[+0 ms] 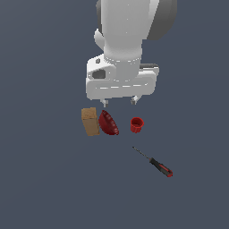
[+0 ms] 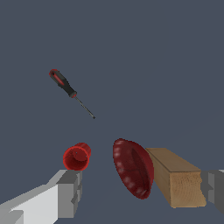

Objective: Pick up a designated object from a clutter of objects.

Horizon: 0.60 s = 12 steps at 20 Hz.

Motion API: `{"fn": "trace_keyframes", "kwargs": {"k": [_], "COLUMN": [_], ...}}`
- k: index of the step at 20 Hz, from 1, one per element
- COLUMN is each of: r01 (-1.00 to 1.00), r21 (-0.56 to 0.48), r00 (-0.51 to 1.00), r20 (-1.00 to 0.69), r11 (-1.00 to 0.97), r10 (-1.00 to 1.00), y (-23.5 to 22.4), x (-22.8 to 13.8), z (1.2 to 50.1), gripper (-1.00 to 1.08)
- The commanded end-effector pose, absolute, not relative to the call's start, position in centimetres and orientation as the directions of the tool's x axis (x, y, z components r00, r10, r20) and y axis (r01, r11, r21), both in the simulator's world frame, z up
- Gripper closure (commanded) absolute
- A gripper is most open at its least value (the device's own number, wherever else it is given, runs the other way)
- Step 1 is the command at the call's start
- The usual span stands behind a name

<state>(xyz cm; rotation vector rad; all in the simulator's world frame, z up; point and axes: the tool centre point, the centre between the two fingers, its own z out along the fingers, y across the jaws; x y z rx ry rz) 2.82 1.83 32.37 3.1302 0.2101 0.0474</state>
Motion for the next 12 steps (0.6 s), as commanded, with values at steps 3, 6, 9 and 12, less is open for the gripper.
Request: {"fn": "trace_keyframes", "kwargs": {"k": [3, 6, 9, 12], "r01": [0.21, 0.276, 0.351, 0.425], "r21": [0.015, 0.021, 0.025, 0.027], "r00": [0.977, 0.961, 0.936, 0.905], "r20": [0.024, 0.019, 0.013, 0.007], "r11": [-0.978, -0.961, -0.936, -0.905], "r10": [0.211, 0.277, 0.351, 0.426], "y": [3.2, 4.5, 6.0, 7.7], "x": [4.5, 5.9, 7.4, 8.7], "z": [30.2, 28.3, 25.9, 23.3], "gripper": [-0.92, -0.92, -0.92, -0.92]}}
